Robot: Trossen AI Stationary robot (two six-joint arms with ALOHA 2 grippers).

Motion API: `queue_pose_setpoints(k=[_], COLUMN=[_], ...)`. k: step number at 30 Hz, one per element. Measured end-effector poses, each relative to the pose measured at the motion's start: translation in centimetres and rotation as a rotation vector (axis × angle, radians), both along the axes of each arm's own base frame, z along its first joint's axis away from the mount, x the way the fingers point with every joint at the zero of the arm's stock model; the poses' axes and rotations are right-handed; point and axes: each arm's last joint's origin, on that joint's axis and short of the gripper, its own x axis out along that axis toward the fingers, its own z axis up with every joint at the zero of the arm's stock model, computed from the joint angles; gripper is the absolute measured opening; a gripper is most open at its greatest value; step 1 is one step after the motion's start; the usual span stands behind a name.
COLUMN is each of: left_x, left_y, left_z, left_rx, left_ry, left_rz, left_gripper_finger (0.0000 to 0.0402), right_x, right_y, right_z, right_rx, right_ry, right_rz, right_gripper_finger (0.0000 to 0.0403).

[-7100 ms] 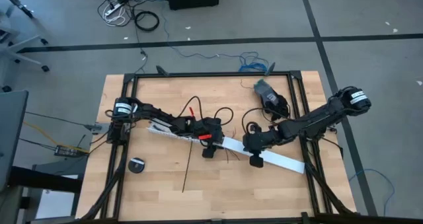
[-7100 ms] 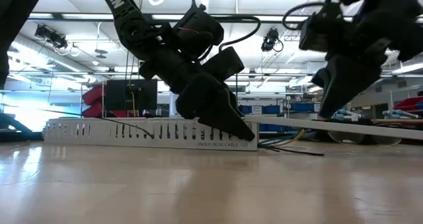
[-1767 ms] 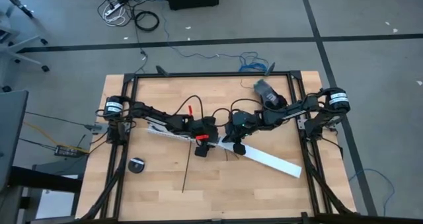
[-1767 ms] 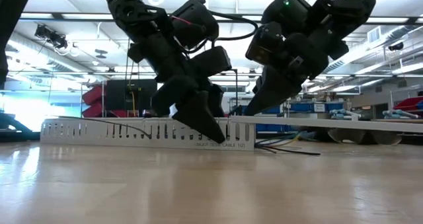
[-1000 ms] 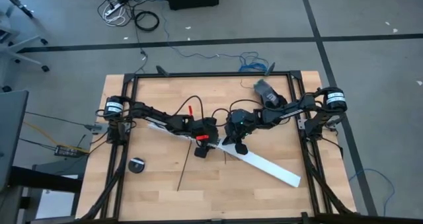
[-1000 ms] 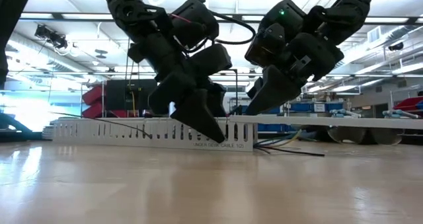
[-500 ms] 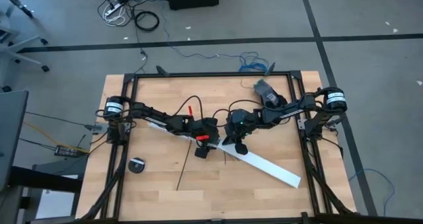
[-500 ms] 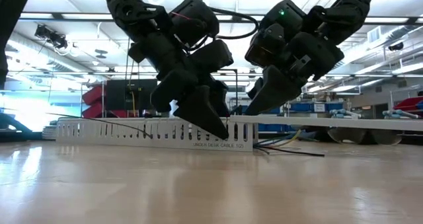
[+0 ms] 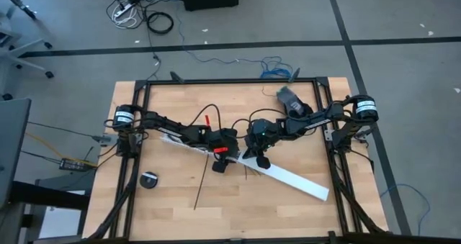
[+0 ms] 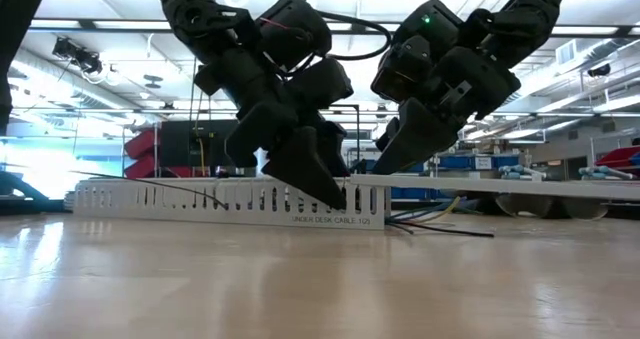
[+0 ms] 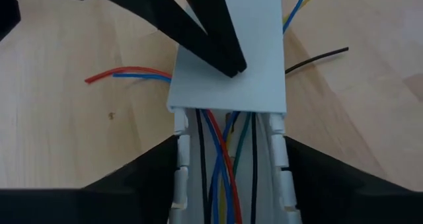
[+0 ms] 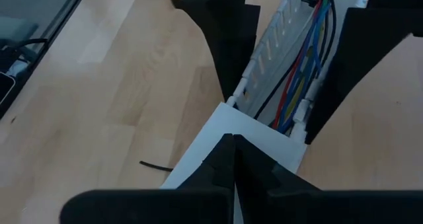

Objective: Ziptie cables
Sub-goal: Close the lid on the cable duct

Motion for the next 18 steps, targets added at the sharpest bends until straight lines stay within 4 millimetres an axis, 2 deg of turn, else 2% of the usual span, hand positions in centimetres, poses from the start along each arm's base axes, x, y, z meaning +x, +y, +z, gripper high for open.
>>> queue_pose_setpoints(k=[5, 18], left_x=[0.01, 0.10], left_y=[0.00, -0.05], left_z=[0.01, 0.06], left_rx=[0.001, -0.004], left_ry=[-0.001, -0.011], left_rz=[-0.001, -0.001], left_gripper_finger=[0.0219, 0.0224], right_x=[0.00, -0.05], right_y=[-0.01, -0.35], right_z=[0.00, -0.01], right_rx=[0.001, 0.033], right_ry=[0.001, 0.001], right_rz=[-0.001, 0.016], right_gripper_finger=[0.0000, 0.0000])
